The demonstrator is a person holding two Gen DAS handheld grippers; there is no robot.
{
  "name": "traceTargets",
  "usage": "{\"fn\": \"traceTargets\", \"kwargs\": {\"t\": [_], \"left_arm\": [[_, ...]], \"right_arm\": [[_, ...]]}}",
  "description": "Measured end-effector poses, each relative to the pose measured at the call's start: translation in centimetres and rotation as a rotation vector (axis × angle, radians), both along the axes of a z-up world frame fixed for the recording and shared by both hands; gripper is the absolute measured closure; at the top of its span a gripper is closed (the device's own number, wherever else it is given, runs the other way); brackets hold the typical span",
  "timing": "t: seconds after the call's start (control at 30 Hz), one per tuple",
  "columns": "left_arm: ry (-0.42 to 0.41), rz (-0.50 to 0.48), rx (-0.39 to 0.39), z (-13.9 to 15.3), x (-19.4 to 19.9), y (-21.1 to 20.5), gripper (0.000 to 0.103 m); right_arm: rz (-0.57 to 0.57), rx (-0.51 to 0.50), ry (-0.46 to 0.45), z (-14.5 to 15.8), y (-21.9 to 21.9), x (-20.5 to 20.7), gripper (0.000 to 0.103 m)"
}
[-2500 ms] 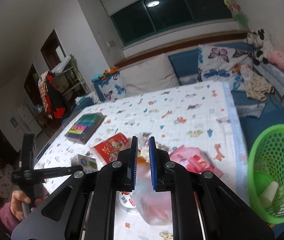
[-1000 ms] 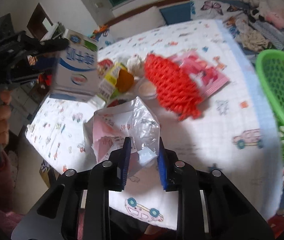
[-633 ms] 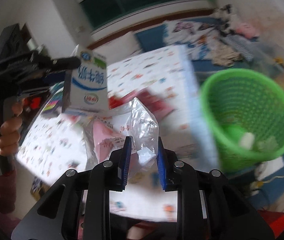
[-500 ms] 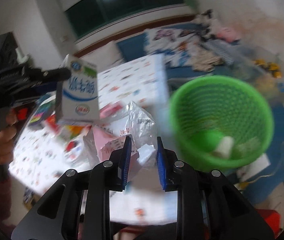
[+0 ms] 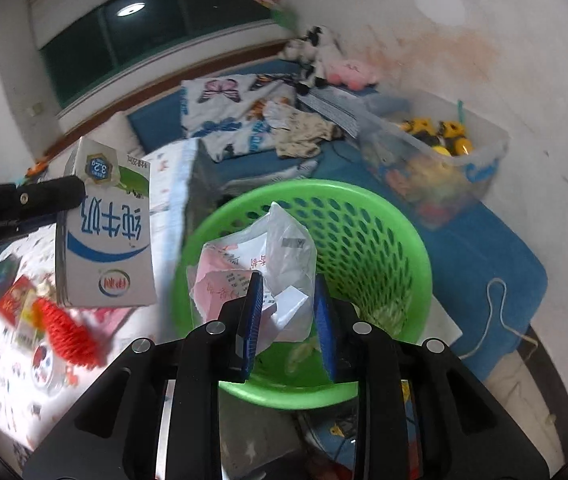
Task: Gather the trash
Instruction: 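Carry the carton and wrapper to the green basket and release both, then grasp the red mesh fruit net with the right tool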
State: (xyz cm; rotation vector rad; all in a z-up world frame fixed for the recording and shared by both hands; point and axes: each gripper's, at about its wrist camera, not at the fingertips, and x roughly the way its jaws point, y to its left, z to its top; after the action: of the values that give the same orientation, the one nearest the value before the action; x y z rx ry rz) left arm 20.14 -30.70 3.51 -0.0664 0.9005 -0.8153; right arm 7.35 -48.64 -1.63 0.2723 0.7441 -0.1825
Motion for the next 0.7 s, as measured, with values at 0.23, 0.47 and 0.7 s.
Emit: {"fn": "traceTargets", "kwargs": {"t": [0.23,0.47,0.7], "left_arm": [[0.019,-0.028,0.056,-2.5,1.0,-3.0,0.056],[0.011,-0.058,0.081,-3.7,0.3,-3.7,0.040],[-0.029,-0.036,0.082,-3.0,-1.2,-0.7,0.040]], "right_arm": [[-0.073,0.036,0.011,-1.1,-1.8,0.4,0.039],[-0.076,0.034,-0.006,-0.5,-1.7,-0.8,0.034],[-0.021,0.041,-0.041,0.7,0.2,-2.0,0.025]]}}
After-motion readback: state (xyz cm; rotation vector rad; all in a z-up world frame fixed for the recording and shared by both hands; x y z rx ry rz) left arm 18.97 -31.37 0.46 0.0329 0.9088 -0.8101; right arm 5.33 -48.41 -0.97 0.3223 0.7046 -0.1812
